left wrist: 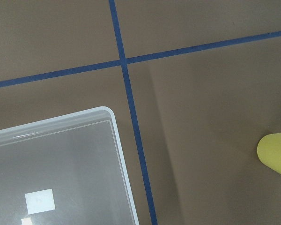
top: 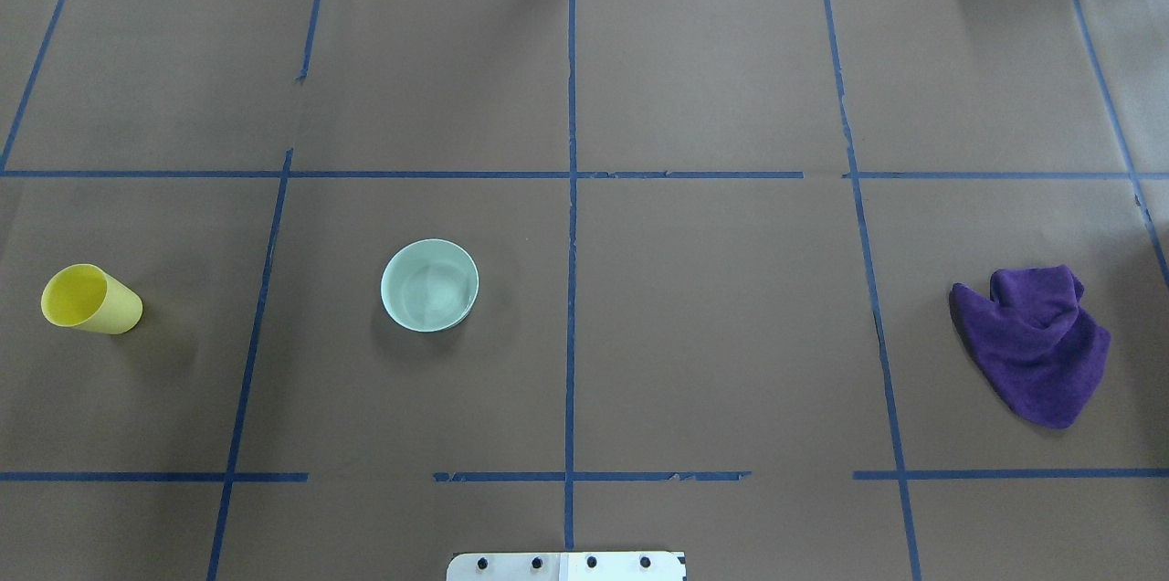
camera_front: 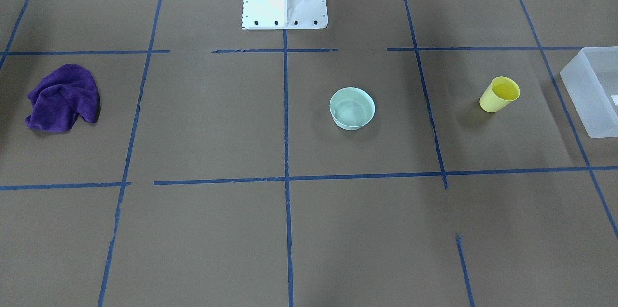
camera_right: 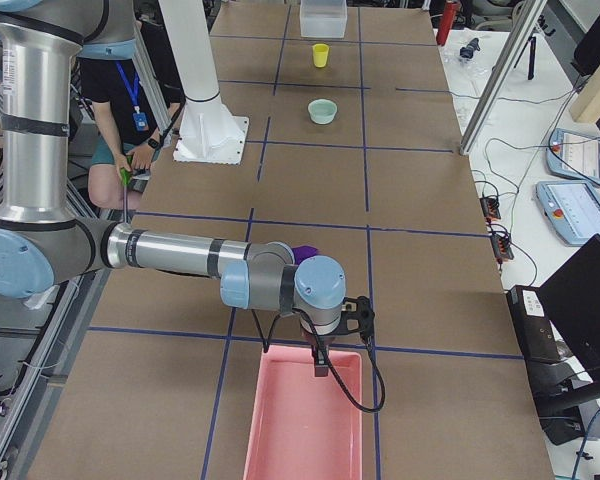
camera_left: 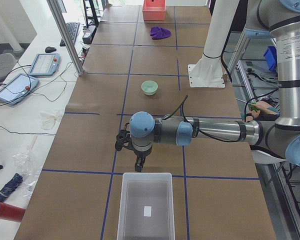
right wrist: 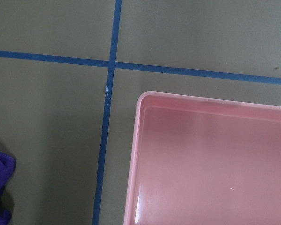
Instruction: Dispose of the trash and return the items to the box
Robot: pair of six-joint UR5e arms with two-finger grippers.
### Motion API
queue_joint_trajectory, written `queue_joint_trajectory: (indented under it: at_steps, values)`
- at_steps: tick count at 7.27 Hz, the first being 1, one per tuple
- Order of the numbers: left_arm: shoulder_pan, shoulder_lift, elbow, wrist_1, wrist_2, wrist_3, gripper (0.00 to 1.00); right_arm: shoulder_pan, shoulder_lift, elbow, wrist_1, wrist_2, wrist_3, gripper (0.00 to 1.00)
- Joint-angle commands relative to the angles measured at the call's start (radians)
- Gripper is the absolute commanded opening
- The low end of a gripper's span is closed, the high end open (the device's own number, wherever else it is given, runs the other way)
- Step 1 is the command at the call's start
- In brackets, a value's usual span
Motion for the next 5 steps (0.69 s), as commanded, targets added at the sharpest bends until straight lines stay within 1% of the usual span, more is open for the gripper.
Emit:
queue_joint_trajectory:
  at_steps: [1,3,4,5]
  values:
    - [0.005,-0.038,0.006,0.000,0.014,-0.001,1.00,0.000,0.001,0.010,0.003,-0.001,-0.006,1.00]
    - [0.006,-0.044,0.013,0.002,0.012,-0.004,1.00,-0.005,-0.002,0.013,0.000,-0.001,-0.011,1.00]
    - [0.011,-0.046,-0.009,-0.002,0.012,-0.001,1.00,-0.008,-0.001,0.016,0.001,0.001,-0.009,1.00]
    - [0.020,-0.070,-0.011,-0.041,0.011,0.001,1.00,-0.025,0.008,0.026,0.001,0.002,0.000,1.00]
